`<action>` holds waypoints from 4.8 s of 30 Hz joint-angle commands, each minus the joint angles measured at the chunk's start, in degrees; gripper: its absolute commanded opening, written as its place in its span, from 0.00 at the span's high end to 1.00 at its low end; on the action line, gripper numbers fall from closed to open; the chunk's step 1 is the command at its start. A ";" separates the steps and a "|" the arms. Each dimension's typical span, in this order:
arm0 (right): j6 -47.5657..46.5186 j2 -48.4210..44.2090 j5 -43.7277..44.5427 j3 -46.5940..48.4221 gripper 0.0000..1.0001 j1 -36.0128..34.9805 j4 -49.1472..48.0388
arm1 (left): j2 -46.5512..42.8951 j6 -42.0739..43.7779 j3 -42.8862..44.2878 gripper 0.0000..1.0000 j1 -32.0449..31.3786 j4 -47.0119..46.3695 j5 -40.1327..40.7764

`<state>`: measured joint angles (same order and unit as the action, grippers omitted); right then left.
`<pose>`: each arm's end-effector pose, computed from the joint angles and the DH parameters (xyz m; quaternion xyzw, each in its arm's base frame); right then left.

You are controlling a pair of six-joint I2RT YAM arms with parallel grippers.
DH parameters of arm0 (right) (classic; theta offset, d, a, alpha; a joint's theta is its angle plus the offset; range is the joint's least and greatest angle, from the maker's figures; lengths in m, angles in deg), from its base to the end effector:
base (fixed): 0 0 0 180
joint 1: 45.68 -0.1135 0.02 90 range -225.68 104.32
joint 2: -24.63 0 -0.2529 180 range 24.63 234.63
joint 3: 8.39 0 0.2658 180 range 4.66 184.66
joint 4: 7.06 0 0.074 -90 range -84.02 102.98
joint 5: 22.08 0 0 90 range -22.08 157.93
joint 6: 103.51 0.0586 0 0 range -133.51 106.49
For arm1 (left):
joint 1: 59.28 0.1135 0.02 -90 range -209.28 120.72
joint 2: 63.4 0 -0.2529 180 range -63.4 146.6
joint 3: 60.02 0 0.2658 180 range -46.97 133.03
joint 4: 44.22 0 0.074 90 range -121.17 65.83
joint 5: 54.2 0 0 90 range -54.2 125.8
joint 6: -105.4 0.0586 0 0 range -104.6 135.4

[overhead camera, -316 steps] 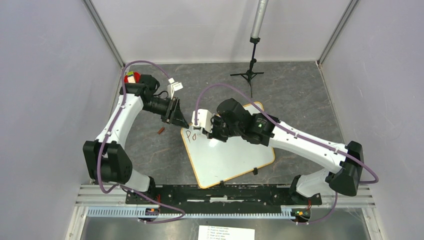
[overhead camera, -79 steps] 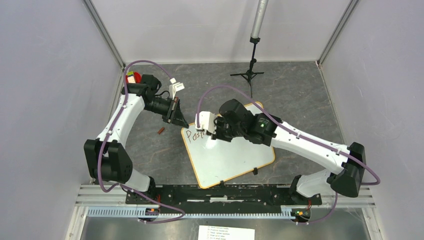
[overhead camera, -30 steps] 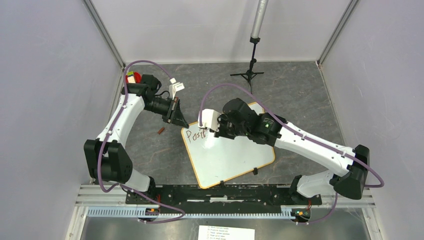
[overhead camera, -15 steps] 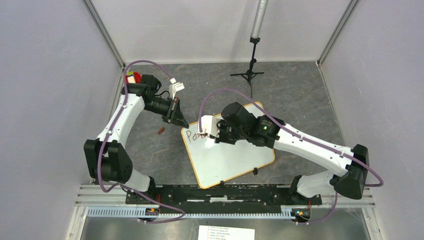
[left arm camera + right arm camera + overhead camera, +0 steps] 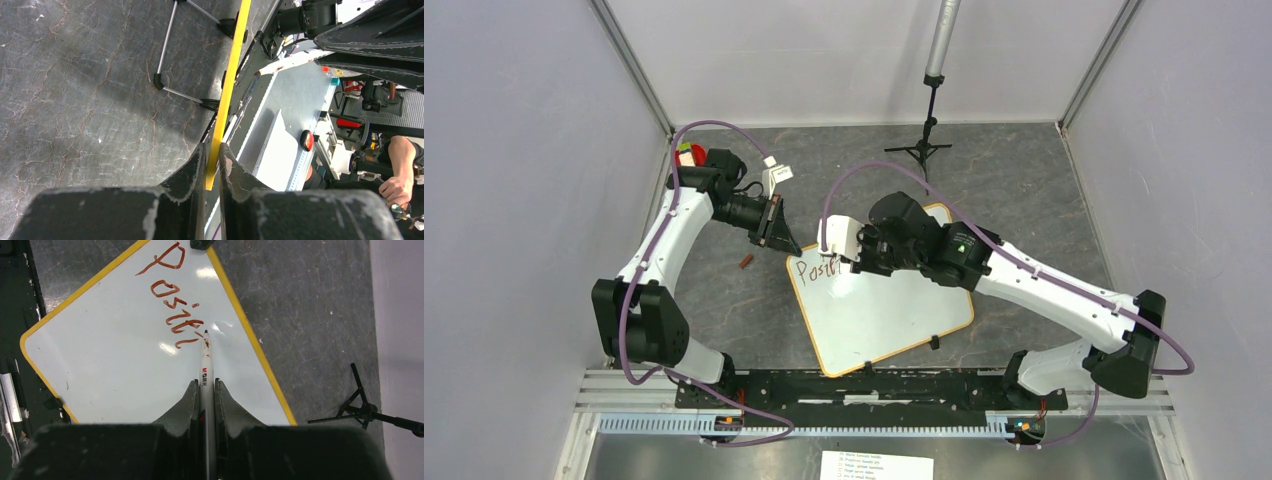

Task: Write a sentence on the whiteboard

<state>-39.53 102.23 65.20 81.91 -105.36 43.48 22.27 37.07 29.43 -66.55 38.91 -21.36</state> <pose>0.1640 0.2860 0.3376 -0.6183 0.6512 0.1477 0.4145 0.2771 -0.0850 0.2792 0.2615 0.8355 -0.4624 0.1406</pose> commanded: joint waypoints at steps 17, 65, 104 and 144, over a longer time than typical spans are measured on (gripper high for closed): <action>-0.60 1.59 3.71 0.27 1.00 0.09 -1.17 | -2.06 -0.68 -0.11 0.98 -0.12 0.13 -1.79; 0.23 -0.86 1.35 -3.23 1.00 0.66 -3.75 | -1.39 -1.02 0.25 0.98 -0.12 0.13 -1.81; 0.54 -1.75 3.42 -4.43 1.00 3.23 -3.58 | -1.18 -1.24 0.51 0.97 -0.16 0.14 -1.68; -0.66 -4.96 3.00 -7.82 1.00 4.31 -1.72 | -1.12 -1.02 0.35 0.98 -0.12 0.14 -1.81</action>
<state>-39.95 98.28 66.93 74.74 -101.75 41.34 22.18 37.07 29.43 -66.55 38.72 -21.30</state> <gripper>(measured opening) 0.145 0.173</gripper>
